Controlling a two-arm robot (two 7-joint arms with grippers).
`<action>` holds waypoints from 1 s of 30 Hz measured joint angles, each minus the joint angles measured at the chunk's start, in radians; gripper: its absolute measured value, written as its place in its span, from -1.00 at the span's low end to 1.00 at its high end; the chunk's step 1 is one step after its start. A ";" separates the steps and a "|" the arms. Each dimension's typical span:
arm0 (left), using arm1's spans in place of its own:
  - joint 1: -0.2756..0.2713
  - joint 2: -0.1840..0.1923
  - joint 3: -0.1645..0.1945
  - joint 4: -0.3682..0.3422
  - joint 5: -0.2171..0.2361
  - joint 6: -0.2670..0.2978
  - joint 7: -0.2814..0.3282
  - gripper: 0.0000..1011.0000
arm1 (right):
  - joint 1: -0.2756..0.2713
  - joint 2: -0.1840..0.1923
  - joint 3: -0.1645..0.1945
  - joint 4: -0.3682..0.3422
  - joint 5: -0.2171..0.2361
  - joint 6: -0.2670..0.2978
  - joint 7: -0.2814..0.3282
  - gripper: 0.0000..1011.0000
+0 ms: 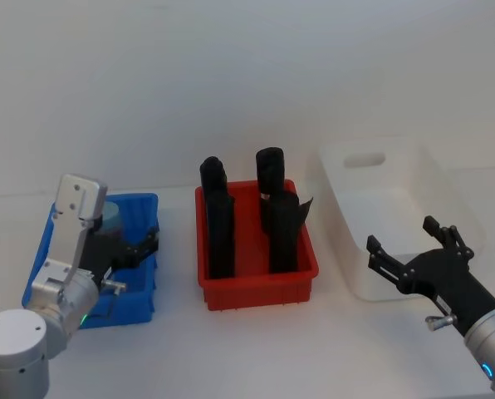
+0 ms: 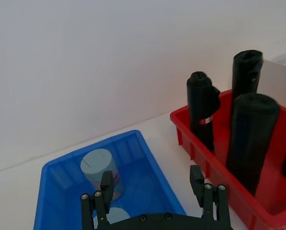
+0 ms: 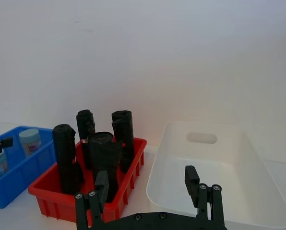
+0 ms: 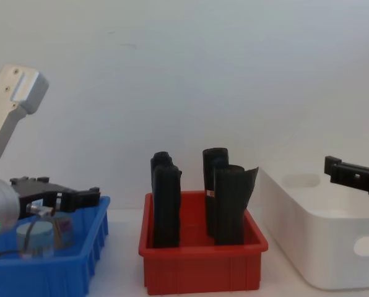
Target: Pick the cotton swabs from the blue box and place them into the white box.
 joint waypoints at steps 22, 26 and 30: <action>-0.021 0.010 -0.046 0.113 -0.047 0.042 -0.017 0.99 | 0.000 0.000 0.000 0.000 0.000 0.000 0.000 0.98; -0.021 0.012 -0.051 0.126 -0.055 0.043 -0.020 0.99 | 0.000 0.000 0.000 0.000 0.000 0.000 0.000 0.98; -0.021 0.012 -0.055 0.139 -0.062 0.043 -0.024 0.99 | 0.000 0.000 0.000 0.000 0.000 0.000 0.000 0.98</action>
